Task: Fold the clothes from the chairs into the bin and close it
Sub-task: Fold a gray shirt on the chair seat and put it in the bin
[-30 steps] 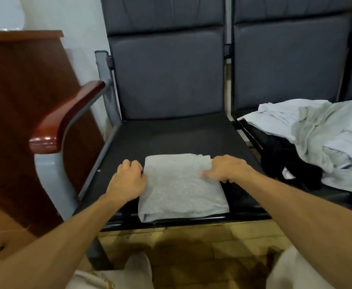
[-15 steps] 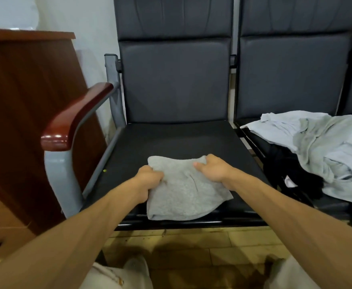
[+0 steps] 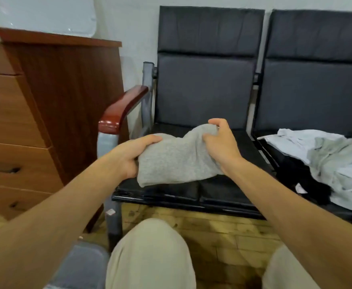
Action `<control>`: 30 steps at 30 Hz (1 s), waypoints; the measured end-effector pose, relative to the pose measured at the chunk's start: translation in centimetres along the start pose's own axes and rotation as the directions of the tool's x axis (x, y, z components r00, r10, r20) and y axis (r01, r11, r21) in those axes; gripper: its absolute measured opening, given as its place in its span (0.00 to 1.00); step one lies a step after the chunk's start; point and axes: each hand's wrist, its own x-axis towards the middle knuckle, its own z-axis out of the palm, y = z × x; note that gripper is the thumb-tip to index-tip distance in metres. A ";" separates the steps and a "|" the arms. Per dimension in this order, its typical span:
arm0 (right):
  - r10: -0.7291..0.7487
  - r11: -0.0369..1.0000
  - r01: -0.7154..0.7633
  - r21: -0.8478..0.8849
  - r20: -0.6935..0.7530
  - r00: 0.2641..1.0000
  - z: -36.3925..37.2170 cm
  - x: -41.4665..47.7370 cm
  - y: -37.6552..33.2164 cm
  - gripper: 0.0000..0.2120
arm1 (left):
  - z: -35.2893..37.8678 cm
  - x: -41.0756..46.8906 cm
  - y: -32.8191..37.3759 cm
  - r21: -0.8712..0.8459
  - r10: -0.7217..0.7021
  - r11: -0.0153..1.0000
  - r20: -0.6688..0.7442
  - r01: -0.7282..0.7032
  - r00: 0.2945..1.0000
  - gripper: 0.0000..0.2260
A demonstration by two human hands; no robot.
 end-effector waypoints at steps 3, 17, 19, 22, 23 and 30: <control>-0.082 0.996 0.084 -0.014 0.103 0.991 3.6 -1.1 -3.5 0.22 | -4.3 -3.1 0.5 -0.062 0.115 0.990 -0.117 -0.123 0.986 0.12; -0.210 0.871 0.468 -0.148 0.749 0.628 26.0 -14.6 -5.4 0.21 | -24.4 -15.5 -16.8 0.031 0.257 0.940 -0.718 -0.339 0.647 0.09; -0.172 0.859 0.490 -0.149 0.817 0.550 28.7 -17.7 -3.6 0.20 | -25.7 -17.3 -20.7 -0.002 0.181 0.959 -0.766 -0.284 0.617 0.08; -0.107 0.860 0.492 -0.132 0.898 0.427 32.2 -22.0 -0.2 0.20 | -26.7 -20.2 -26.4 -0.116 0.017 0.974 -0.820 -0.195 0.572 0.07; -0.088 0.856 0.503 -0.122 0.923 0.374 33.4 -23.6 0.8 0.21 | -27.1 -21.3 -28.2 -0.162 -0.043 0.971 -0.840 -0.175 0.541 0.07; -0.031 0.854 0.520 -0.003 0.998 0.056 37.9 -33.7 5.0 0.21 | -27.8 -27.2 -38.2 -0.421 -0.372 0.903 -0.867 -0.085 0.332 0.09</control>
